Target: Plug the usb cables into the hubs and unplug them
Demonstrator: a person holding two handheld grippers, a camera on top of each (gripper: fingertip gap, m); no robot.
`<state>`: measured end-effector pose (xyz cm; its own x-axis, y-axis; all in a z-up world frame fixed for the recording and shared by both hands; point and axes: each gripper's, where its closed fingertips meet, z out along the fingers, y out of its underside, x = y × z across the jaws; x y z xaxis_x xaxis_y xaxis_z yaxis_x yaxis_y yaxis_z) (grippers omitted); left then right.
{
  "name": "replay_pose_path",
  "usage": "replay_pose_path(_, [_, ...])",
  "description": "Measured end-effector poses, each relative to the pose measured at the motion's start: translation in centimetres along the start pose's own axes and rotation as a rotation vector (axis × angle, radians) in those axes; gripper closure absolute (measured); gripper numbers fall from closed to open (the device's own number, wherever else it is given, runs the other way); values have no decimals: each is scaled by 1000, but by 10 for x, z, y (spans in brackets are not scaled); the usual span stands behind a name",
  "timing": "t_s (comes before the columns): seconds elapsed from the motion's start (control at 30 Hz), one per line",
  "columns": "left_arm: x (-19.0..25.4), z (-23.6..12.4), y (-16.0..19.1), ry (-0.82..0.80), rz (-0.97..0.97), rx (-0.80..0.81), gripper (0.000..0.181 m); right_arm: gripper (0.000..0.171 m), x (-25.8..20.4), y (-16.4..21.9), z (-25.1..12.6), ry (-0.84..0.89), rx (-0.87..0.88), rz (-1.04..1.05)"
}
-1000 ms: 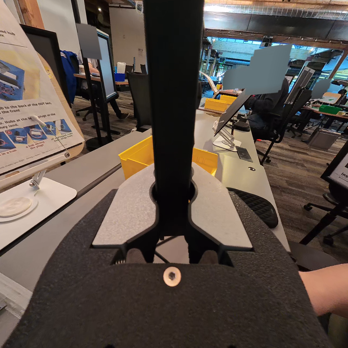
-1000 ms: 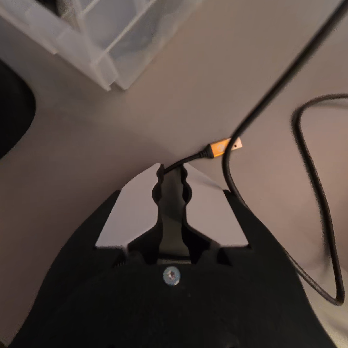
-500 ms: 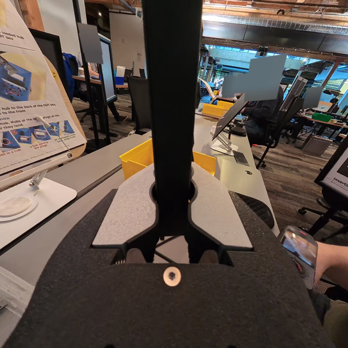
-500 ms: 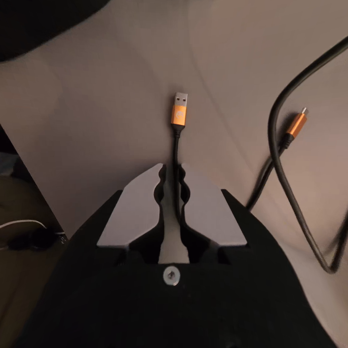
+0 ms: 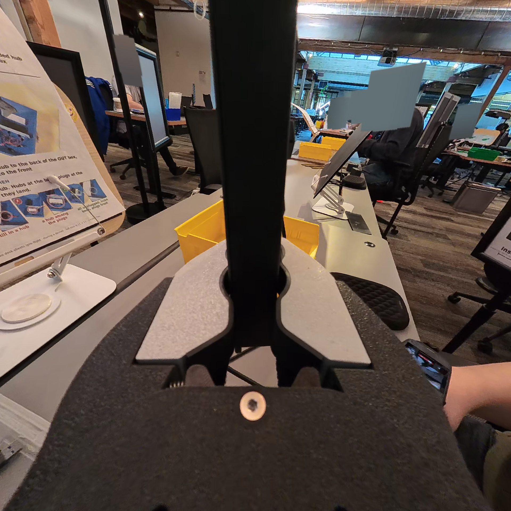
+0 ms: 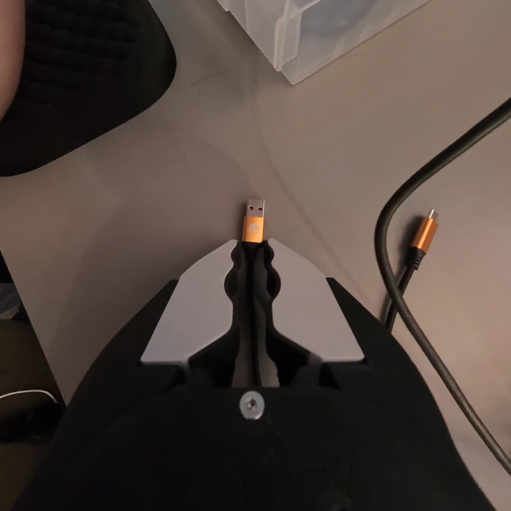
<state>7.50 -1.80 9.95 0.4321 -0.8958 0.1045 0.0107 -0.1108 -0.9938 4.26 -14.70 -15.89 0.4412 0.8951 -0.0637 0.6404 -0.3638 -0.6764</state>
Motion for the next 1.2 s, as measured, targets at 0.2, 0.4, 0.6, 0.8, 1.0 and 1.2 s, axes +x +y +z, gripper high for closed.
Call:
replay_pose_path(0.2, [3, 1, -1, -12, 31, -6, 155, 154, -1, 1, -1, -53, 27, 34])
replay_pose_path(0.4, [2, 2, 1, -19, 41, -8, 155, 155, -3, 2, -3, -62, 53, -23])
replay_pose_path(0.6, [-3, 6, 8, -39, 52, -22, 155, 157, -3, -31, -39, -96, 279, -70])
replay_pose_path(0.8, [-12, 14, 22, -100, 99, -79, 155, 157, -6, -89, -119, -246, 584, -87])
replay_pose_path(1.0, [-17, 19, 32, -134, 107, -117, 155, 157, -1, -146, -216, -416, 834, -123])
replay_pose_path(1.2, [-21, 21, 35, -174, 114, -120, 155, 157, 46, -190, -285, -255, 904, -223])
